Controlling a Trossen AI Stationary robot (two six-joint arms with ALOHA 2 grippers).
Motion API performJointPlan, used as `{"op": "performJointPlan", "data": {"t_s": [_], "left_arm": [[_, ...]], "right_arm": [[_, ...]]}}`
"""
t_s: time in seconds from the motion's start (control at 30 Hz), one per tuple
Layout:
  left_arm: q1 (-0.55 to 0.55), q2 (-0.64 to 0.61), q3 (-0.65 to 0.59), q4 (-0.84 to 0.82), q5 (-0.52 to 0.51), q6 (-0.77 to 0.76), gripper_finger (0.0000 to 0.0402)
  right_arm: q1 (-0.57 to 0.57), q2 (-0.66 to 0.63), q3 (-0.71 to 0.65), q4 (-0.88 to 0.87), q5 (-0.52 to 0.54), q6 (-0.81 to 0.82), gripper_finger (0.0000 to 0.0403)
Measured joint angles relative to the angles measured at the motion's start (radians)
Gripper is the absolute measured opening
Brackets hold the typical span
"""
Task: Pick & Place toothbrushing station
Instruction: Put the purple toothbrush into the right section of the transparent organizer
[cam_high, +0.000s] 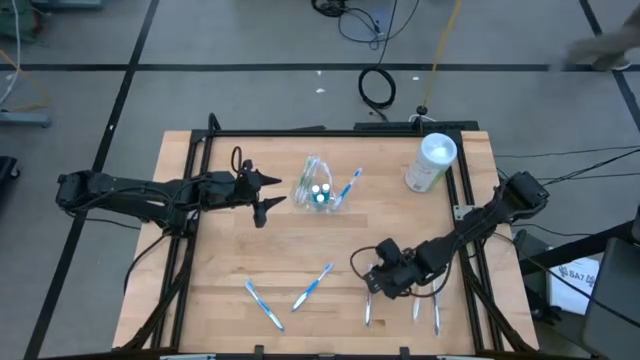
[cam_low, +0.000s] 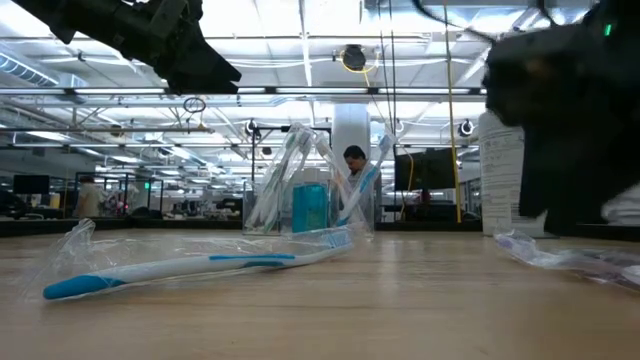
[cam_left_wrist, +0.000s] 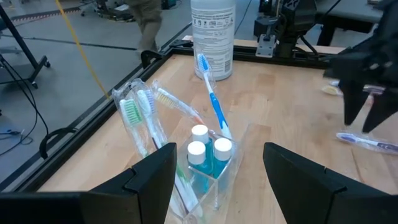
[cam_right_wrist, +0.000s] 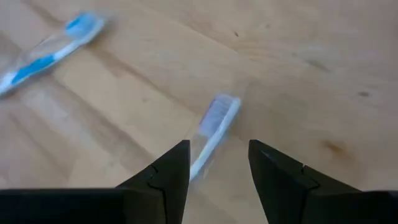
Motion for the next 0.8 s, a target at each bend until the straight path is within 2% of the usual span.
{"op": "performJointPlan", "data": {"t_s": [0.2, 0.27, 0.43, 0.8], "left_arm": [[0.000, 0.000, 0.000, 0.000, 0.000, -0.012, 0.0248], [0.000, 0.000, 0.000, 0.000, 0.000, -0.012, 0.0248], [0.000, 0.000, 0.000, 0.000, 0.000, -0.013, 0.0248], [0.000, 0.000, 0.000, 0.000, 0.000, -0.007, 0.0248]], "right_arm": [[-0.039, -0.002, -0.182, 0.352, 0.008, 0.003, 0.0155], [-0.048, -0.003, -0.212, 0.419, 0.009, -0.024, 0.0155], [-0.074, -0.003, -0.225, 0.421, 0.005, -0.098, 0.0141], [-0.107, 0.000, -0.226, 0.410, -0.002, -0.167, 0.0051]]}}
